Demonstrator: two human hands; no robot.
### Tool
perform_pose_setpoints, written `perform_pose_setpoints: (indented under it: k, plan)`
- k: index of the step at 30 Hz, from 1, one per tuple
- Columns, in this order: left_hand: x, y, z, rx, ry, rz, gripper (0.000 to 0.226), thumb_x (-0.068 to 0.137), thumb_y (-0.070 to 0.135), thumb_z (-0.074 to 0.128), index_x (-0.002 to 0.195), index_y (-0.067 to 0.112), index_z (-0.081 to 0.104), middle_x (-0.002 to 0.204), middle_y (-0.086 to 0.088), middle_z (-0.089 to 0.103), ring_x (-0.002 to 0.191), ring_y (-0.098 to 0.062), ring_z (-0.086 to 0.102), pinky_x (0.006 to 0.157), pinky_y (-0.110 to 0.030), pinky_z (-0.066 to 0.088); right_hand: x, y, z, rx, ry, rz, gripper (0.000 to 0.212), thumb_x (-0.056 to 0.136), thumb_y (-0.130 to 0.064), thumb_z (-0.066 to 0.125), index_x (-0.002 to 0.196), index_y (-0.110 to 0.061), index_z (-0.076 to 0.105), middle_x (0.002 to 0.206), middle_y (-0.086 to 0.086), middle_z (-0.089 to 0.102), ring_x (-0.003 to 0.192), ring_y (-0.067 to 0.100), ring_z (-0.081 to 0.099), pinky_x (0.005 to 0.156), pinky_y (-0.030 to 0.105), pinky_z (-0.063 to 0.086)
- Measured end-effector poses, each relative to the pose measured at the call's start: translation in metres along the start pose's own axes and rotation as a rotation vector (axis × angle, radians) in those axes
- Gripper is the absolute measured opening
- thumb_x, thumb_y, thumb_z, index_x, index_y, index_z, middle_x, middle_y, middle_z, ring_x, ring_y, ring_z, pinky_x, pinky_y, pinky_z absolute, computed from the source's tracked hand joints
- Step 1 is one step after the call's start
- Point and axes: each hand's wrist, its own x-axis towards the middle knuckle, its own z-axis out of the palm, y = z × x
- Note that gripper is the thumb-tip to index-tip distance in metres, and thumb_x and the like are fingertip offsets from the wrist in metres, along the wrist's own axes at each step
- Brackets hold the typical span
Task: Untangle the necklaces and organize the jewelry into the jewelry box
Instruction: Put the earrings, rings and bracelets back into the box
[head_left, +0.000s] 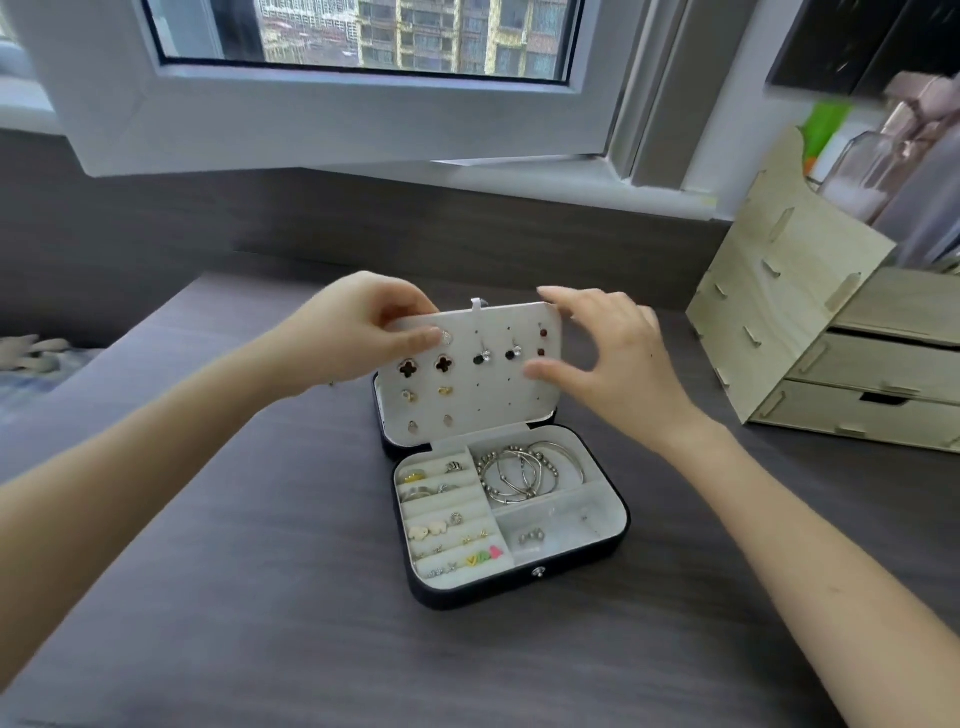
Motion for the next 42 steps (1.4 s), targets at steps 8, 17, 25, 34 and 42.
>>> perform_pose_setpoints:
  k: [8, 17, 25, 34, 42]
  plan:
    - [0.009, -0.019, 0.016, -0.210, 0.204, -0.137, 0.012, 0.090, 0.021, 0.060, 0.097, 0.017, 0.068, 0.092, 0.001, 0.070, 0.089, -0.017, 0.064, 0.066, -0.029, 0.049, -0.048, 0.071, -0.039, -0.217, -0.354, 0.600, 0.021, 0.094, -0.014, 0.052, 0.096, -0.005, 0.071, 0.107, 0.008, 0.069, 0.100, 0.026, 0.059, 0.075, 0.026, 0.038]
    - [0.011, -0.040, 0.030, -0.265, 0.262, -0.223, 0.018, 0.091, 0.013, 0.056, 0.107, 0.014, 0.065, 0.101, -0.004, 0.066, 0.076, -0.003, 0.055, 0.055, -0.021, 0.038, -0.055, 0.074, -0.031, -0.206, -0.420, 0.644, 0.015, 0.081, -0.018, 0.072, 0.068, -0.020, 0.064, 0.074, 0.001, 0.066, 0.074, 0.017, 0.060, 0.066, 0.025, 0.040]
    - [0.009, -0.052, 0.031, -0.261, 0.227, -0.187, 0.015, 0.090, 0.015, 0.060, 0.104, 0.019, 0.064, 0.092, 0.006, 0.066, 0.079, -0.003, 0.058, 0.058, -0.019, 0.038, -0.047, 0.017, -0.029, 0.244, -0.187, 0.504, 0.011, 0.082, -0.018, 0.071, 0.072, -0.013, 0.068, 0.071, -0.001, 0.069, 0.067, 0.010, 0.058, 0.062, 0.020, 0.043]
    - [-0.013, -0.068, 0.035, -0.121, 0.229, -0.064, 0.022, 0.089, 0.012, 0.060, 0.105, 0.027, 0.064, 0.106, 0.012, 0.064, 0.080, 0.012, 0.051, 0.068, -0.007, 0.035, -0.059, -0.062, 0.025, 0.204, -0.076, -0.218, 0.023, 0.080, -0.038, 0.063, 0.072, -0.017, 0.068, 0.073, -0.009, 0.063, 0.073, 0.012, 0.052, 0.071, 0.025, 0.040]
    - [-0.076, -0.044, 0.044, 0.099, 0.052, 0.422, 0.023, 0.076, 0.029, 0.052, 0.084, 0.037, 0.072, 0.096, 0.016, 0.058, 0.093, -0.007, 0.048, 0.084, -0.025, 0.033, -0.057, -0.056, 0.031, -0.026, 0.080, -0.408, 0.021, 0.078, -0.036, 0.068, 0.067, -0.018, 0.067, 0.069, -0.008, 0.062, 0.070, 0.012, 0.046, 0.069, 0.022, 0.024]
